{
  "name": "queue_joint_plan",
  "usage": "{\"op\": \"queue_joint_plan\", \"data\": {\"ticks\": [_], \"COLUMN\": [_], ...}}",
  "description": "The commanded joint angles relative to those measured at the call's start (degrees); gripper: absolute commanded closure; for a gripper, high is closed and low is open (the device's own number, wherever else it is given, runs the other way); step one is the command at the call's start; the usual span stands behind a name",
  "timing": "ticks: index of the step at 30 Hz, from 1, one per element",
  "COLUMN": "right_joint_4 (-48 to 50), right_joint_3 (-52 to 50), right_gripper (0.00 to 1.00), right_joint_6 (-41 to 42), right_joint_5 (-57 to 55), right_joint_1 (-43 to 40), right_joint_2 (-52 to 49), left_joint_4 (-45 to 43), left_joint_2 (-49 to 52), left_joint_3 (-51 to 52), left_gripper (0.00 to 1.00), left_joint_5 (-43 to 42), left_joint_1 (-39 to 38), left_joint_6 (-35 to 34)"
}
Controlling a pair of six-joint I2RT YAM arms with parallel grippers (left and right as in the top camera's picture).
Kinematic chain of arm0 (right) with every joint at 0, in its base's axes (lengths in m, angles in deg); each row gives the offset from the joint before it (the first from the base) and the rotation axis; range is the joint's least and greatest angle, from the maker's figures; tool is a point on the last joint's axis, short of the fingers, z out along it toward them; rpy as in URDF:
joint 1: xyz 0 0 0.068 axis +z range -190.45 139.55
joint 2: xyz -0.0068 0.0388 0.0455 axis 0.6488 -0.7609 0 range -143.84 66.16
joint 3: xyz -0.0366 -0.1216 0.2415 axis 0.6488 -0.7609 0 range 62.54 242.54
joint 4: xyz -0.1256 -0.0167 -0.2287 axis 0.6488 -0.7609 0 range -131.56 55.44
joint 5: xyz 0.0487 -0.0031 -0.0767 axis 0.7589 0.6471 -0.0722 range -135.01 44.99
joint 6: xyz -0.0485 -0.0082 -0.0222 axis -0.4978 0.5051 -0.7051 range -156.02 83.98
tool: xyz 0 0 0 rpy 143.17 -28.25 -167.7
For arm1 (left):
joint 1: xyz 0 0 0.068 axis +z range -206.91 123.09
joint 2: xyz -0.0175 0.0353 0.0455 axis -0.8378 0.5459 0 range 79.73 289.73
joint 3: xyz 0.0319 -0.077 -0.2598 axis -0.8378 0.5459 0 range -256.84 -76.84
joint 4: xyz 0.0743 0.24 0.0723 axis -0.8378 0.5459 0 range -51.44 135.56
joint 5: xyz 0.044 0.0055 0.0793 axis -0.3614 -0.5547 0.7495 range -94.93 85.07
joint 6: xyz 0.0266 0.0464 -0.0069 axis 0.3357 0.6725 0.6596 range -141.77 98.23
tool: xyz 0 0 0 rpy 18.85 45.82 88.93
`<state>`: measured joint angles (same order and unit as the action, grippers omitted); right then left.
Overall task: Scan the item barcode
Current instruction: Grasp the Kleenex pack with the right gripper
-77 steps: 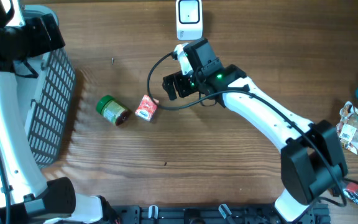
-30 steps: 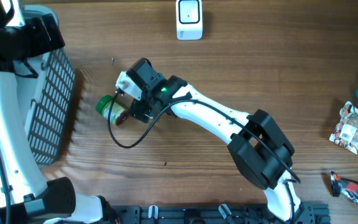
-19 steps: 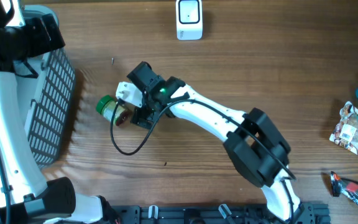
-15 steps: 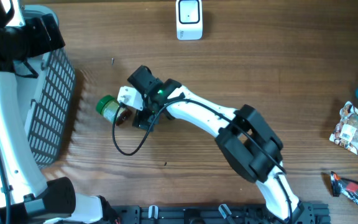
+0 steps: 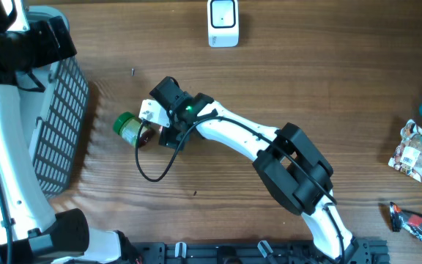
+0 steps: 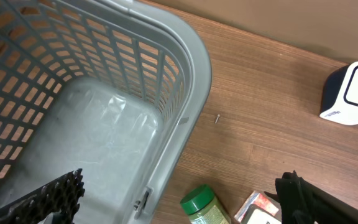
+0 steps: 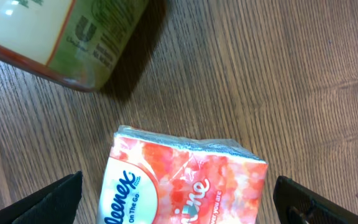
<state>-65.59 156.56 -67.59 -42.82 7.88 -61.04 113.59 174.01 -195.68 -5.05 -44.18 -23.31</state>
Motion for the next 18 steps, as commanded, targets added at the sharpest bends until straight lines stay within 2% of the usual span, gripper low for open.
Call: {"op": "queue_joint_plan", "data": {"ticks": [1, 4, 9, 18], "right_joint_4": [-0.4, -0.5, 1.5, 4.2], "right_joint_3": [0.8, 0.8, 0.7, 0.6], "right_gripper": [0.00, 0.00, 0.00, 0.00], "right_joint_6": [-1.5, -1.2, 4.6, 7.8], "right_joint_5": [-0.2, 2.8, 2.7, 0.2], "right_joint_1": [-0.2, -0.3, -0.4, -2.9], "right_joint_2": [2.0, 1.9, 0.9, -1.2], "left_joint_4": [-0.2, -0.2, -0.2, -0.2], "left_joint_2": [0.0, 0.0, 0.0, 0.0], "left_joint_3": [-0.6, -0.6, -0.6, -0.6], "left_gripper": [0.00, 0.00, 0.00, 0.00], "left_joint_5": [-0.3, -0.3, -0.3, -0.3], "left_joint_1": [0.2, 0.2, 0.2, 0.2], "left_joint_6": [0.9, 0.9, 0.9, 0.9]}}
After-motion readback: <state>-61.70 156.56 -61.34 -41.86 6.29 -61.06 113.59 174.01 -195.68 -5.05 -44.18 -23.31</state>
